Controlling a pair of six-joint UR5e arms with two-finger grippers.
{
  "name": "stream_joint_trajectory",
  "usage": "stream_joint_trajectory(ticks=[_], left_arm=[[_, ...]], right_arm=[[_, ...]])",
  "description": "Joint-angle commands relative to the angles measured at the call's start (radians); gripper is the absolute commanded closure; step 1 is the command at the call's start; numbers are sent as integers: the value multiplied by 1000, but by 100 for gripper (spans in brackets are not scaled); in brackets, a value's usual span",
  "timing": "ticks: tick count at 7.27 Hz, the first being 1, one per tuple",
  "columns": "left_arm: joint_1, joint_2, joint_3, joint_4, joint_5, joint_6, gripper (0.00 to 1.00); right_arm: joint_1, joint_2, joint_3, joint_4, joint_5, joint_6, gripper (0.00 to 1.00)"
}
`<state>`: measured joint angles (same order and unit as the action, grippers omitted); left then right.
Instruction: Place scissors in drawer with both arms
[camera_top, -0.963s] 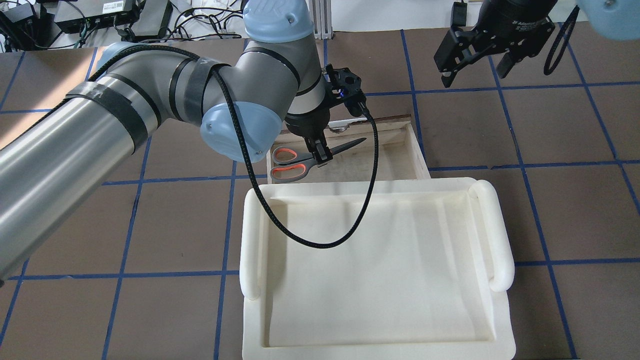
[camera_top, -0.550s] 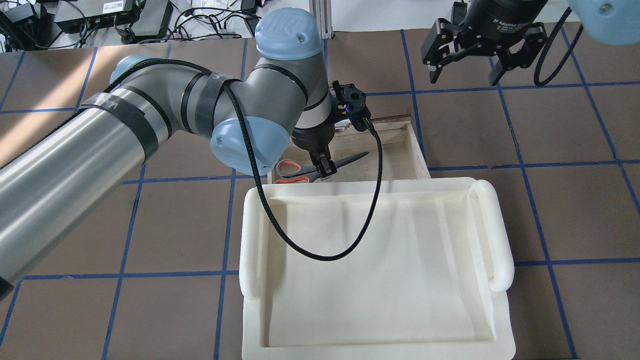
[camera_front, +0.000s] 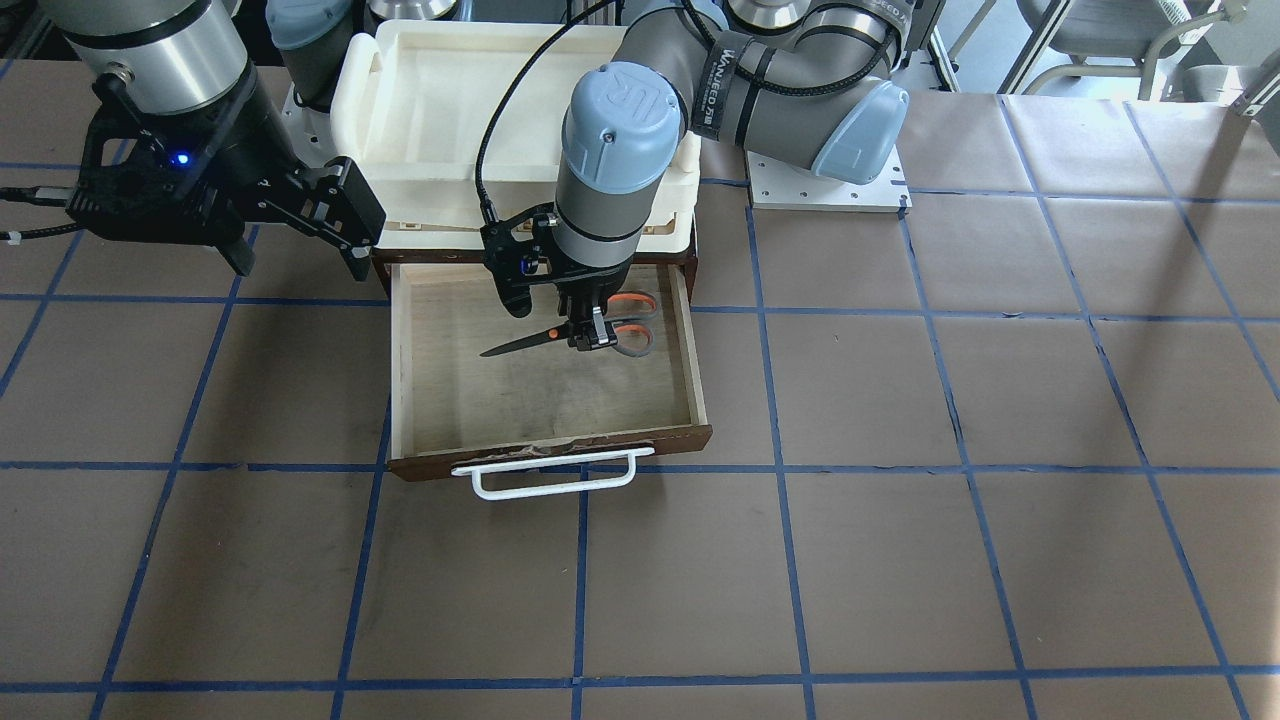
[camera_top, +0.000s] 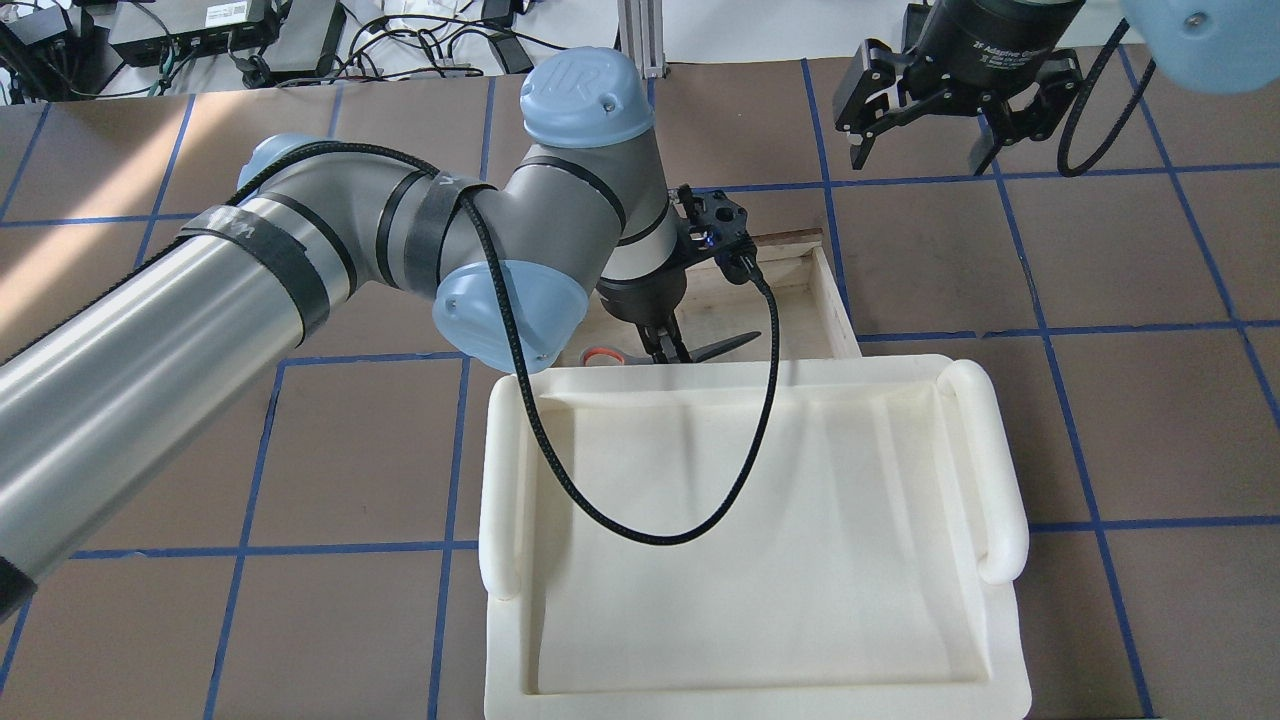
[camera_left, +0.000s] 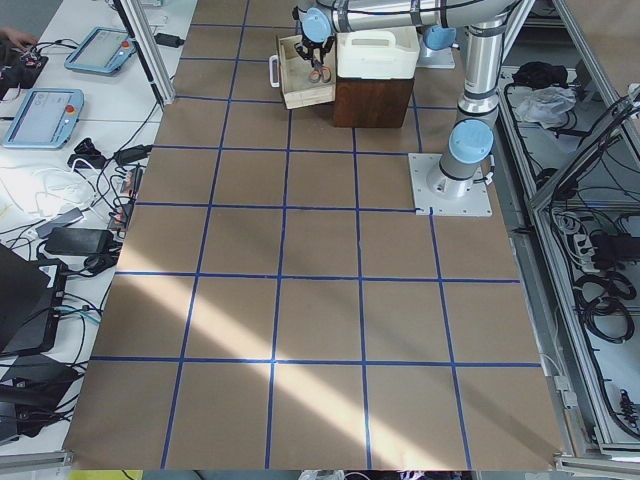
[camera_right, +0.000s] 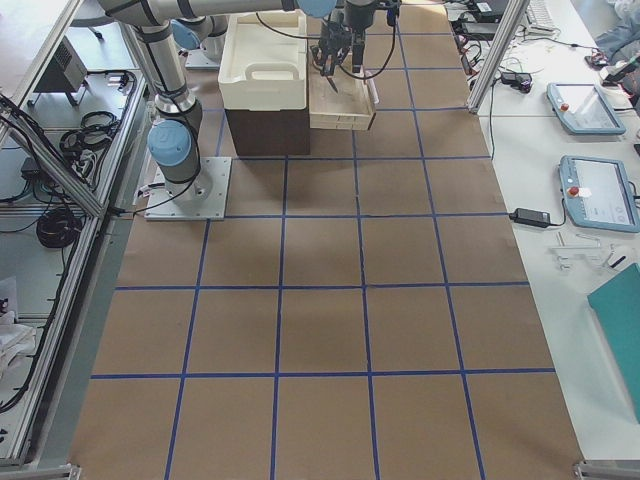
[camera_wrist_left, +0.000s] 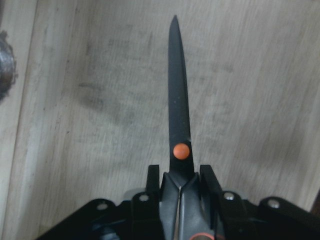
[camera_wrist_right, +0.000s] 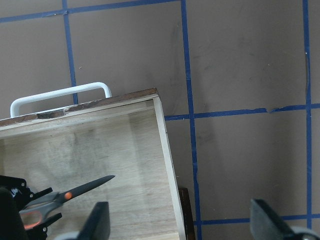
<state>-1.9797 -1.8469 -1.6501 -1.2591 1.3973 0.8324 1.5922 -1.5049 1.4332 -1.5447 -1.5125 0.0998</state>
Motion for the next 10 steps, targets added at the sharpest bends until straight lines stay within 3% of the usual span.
stream_joint_trajectory(ticks=[1,3,6,10], left_arm=[[-2,3,1,1,-3,-16,0],[2,43,19,-16,2,-38,0],[21,95,82,-85,45,-369,0],[212,188,142,-172,63,-677,0]], right_arm=[[0,0,0,0,0,0,0],[0,0,0,0,0,0,0],[0,-3,0,-9,-17,8,0],[2,-9,0,-23,-40,-2,0]])
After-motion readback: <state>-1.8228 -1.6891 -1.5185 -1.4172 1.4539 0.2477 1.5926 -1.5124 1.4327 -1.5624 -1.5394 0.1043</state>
